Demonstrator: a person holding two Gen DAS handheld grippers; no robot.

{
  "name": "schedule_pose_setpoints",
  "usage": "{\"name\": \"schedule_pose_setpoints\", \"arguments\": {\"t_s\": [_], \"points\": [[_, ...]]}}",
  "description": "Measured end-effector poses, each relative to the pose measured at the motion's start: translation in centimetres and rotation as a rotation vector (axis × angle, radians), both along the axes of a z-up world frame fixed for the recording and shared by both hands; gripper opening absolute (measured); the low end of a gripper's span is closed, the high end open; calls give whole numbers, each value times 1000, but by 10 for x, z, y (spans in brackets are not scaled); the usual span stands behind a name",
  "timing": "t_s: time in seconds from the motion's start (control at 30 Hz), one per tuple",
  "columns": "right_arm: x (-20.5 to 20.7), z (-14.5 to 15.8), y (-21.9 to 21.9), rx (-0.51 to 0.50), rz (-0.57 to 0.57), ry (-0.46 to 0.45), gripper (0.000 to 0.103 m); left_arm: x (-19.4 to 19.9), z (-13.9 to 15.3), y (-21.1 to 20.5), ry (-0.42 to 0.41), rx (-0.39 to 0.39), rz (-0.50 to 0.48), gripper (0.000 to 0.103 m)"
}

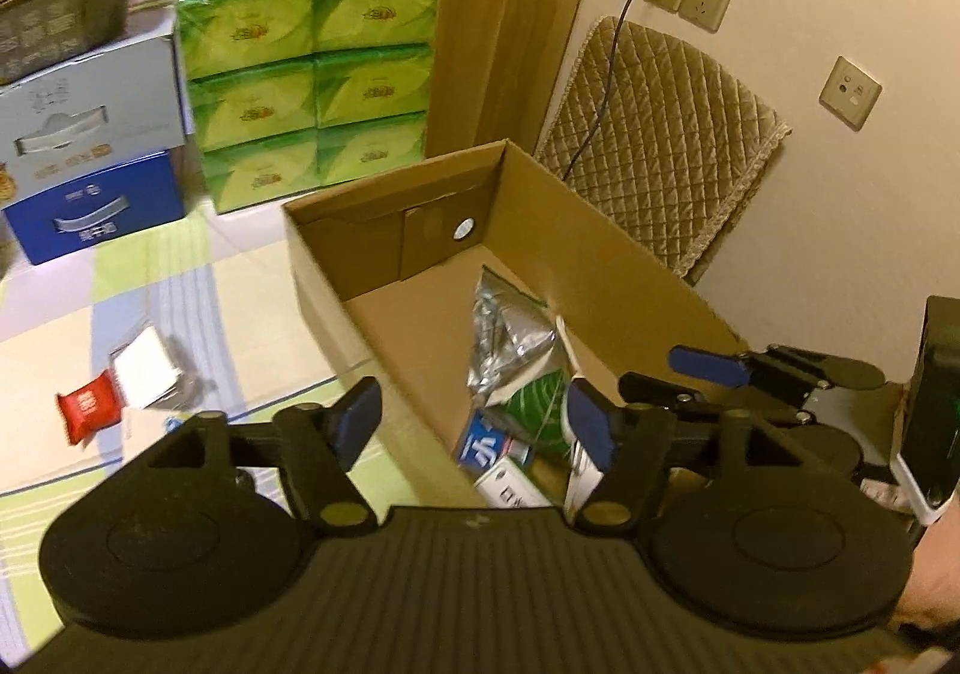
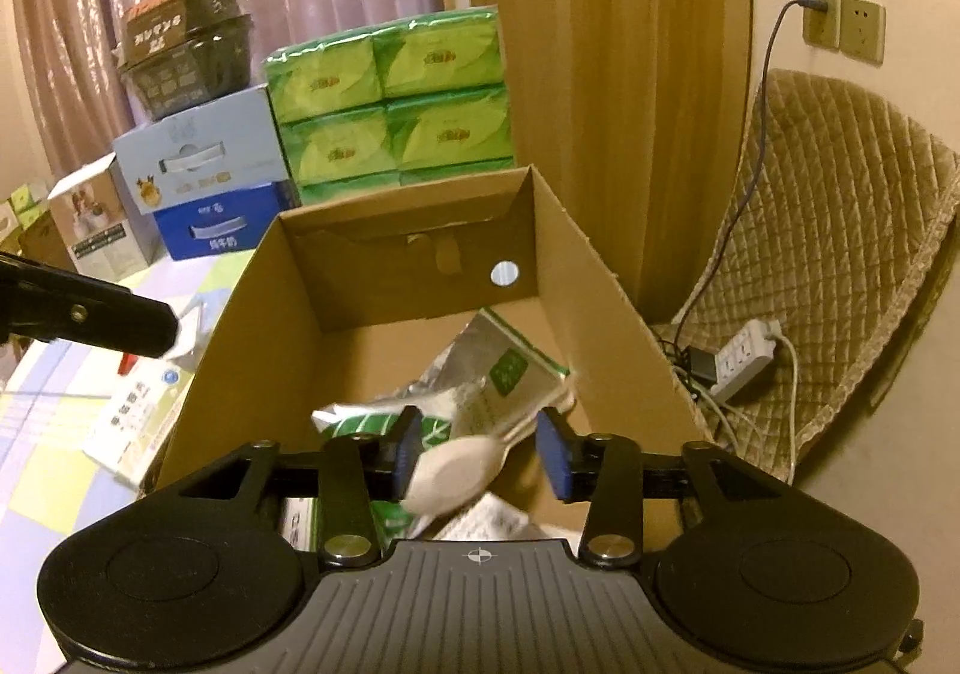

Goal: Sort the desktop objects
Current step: 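Withdraw both tools from the cardboard box back over the table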

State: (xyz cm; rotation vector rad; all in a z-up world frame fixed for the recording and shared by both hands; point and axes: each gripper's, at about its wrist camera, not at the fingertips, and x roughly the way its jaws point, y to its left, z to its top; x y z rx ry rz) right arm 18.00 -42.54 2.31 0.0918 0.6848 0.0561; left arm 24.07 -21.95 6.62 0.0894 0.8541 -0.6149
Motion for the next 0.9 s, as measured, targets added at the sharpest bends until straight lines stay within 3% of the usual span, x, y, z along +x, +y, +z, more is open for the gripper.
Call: {"name": "schedule_pose_setpoints", "arguments": {"t_s": [0.53,0.9], "points": [[-70,29,44,16,21,-43,79,-63,6,71,-36,-11,107,96],[-106,47,87,38,77,-55,99,-116,-6,133,-75,70,219,100]]}}
